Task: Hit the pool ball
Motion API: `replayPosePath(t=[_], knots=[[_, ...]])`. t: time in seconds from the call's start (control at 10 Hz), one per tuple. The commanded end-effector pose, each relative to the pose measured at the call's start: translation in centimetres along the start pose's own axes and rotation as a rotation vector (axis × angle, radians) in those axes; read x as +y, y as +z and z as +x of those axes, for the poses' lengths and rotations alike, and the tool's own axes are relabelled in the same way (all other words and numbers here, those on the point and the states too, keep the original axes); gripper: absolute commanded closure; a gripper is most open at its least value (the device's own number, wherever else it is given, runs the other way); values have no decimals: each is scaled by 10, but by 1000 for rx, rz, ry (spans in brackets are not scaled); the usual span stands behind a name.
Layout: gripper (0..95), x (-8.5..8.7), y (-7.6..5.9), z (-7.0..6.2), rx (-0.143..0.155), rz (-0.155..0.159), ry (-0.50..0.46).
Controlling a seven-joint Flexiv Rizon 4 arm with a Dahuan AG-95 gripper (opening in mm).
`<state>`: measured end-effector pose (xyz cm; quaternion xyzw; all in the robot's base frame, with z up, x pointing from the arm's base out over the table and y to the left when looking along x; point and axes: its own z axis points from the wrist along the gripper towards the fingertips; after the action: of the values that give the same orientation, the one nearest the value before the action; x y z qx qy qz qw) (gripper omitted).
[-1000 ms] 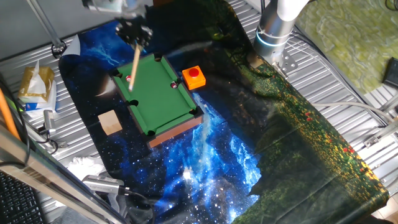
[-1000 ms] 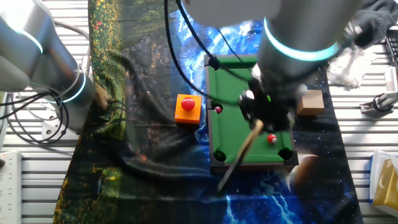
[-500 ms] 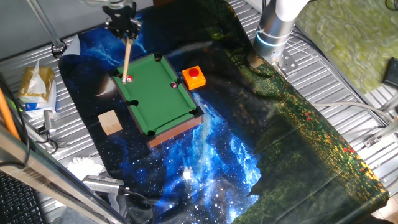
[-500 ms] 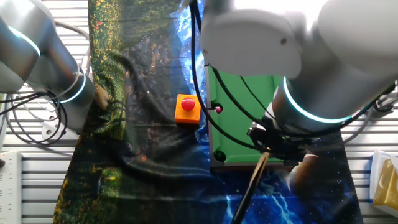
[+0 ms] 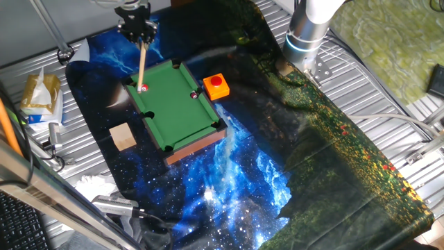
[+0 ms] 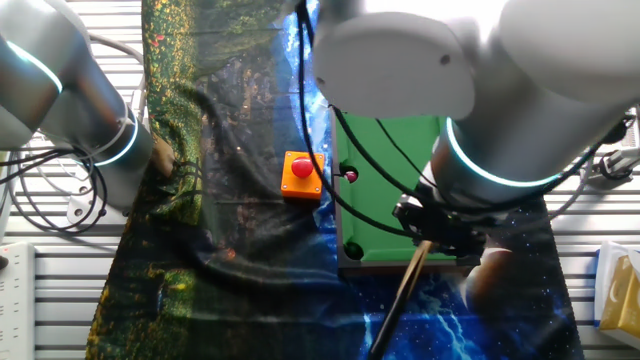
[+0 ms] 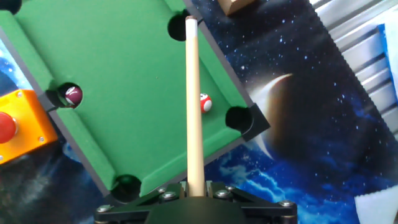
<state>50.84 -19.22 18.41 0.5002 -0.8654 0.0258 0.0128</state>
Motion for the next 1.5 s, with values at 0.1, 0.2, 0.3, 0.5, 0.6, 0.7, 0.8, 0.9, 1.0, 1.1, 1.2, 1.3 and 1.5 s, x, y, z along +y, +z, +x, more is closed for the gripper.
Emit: replayPosePath(t=[0.1,0.2,0.3,0.5,0.6,0.7,0.8,0.9,1.0,1.1,1.2,1.3,1.5], knots=[[950,-1,0,-1,6,1,121],[950,-1,0,-1,10,1,143],[950,-1,0,-1,5,-1,164],[950,-1,0,-1,27,12,273],[950,-1,0,-1,31,12,324],[950,-1,0,-1,52,25,380],[950,-1,0,-1,63,33,410],[950,-1,0,-1,63,34,435],[950,-1,0,-1,70,36,449],[950,-1,0,-1,64,33,454],[950,-1,0,-1,63,31,455],[950,-1,0,-1,64,31,452],[950,-1,0,-1,80,27,437]])
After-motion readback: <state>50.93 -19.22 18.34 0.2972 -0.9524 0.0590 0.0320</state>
